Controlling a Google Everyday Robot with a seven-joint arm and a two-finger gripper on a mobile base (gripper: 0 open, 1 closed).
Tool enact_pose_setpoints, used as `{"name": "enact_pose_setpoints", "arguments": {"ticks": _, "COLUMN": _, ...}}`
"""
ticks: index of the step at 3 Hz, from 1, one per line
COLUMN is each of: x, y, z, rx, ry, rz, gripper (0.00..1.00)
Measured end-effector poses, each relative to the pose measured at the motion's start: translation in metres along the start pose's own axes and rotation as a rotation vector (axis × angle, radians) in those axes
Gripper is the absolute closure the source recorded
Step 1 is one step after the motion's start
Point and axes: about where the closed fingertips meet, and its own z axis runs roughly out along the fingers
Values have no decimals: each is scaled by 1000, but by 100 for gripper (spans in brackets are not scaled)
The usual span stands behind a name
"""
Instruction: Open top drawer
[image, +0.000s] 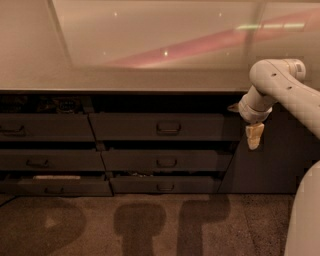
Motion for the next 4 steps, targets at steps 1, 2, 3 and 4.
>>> {"name": "enact_pose_setpoints", "arguments": {"ticks": 1, "x": 1, "y": 2, "z": 1, "rx": 10, "ry": -66, "rz": -8, "gripper": 0}}
{"name": "enact_pose_setpoints", "arguments": {"ticks": 2, "x": 1, "y": 2, "z": 1, "rx": 10, "ry": -66, "rz": -8, "gripper": 0}}
{"name": "enact_pose_setpoints", "arguments": {"ticks": 3, "x": -2, "y": 10, "z": 9, "rx": 12, "ry": -14, "rz": -8, "gripper": 0}}
{"name": "enact_pose_setpoints", "arguments": {"ticks": 4, "x": -1, "y": 20, "z": -3, "rx": 101, "ry": 93, "rz": -48, "gripper": 0}}
